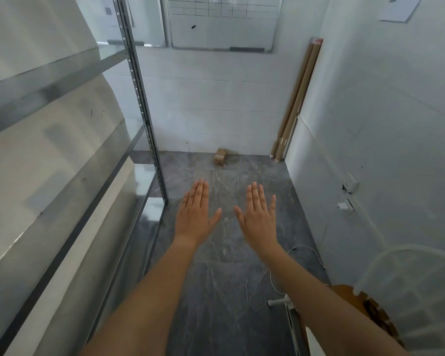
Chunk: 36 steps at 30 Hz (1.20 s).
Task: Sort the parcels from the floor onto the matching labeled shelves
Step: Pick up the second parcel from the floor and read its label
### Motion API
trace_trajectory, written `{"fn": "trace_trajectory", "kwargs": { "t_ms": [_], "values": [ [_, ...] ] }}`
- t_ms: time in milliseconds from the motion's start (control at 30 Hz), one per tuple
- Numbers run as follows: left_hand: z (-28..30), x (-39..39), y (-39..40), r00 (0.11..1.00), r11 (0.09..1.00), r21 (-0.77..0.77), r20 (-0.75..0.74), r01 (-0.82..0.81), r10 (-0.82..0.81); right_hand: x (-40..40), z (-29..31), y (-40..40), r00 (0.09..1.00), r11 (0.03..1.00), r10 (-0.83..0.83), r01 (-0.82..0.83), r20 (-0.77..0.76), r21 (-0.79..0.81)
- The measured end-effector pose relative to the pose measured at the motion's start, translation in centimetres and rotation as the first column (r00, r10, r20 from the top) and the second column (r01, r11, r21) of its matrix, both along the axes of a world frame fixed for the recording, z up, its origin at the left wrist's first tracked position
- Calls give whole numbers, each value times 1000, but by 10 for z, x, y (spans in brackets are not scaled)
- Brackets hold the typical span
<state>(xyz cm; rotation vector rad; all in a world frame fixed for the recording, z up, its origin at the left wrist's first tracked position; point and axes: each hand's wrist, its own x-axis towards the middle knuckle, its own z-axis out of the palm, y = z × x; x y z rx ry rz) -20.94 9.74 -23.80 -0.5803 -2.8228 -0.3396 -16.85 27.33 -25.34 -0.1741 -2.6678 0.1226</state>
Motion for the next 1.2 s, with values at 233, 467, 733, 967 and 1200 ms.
{"fn": "trace_trajectory", "kwargs": {
  "t_ms": [233, 467, 733, 967, 1200],
  "values": [
    [-8, -51, 29, 998, 999, -14, 46, -48, 49, -63, -3, 29, 1000, 1000, -20, 20, 21, -5],
    [-27, -115, 42, 993, 997, -20, 100, -69, 70, -125, -23, 34, 998, 1000, 8, -9, 67, 2],
    [-43, -208, 59, 992, 999, -13, 123, -33, 34, -214, -31, 49, 997, 999, -9, 5, 83, 49],
    [-43, -277, 89, 994, 1000, -17, 110, 22, -20, -277, -38, 73, 994, 998, -47, 43, 103, 41],
    [-47, -353, 131, 993, 999, 2, 114, 38, -38, -350, -47, 113, 994, 999, -36, 34, 107, 12]
  ]
}}
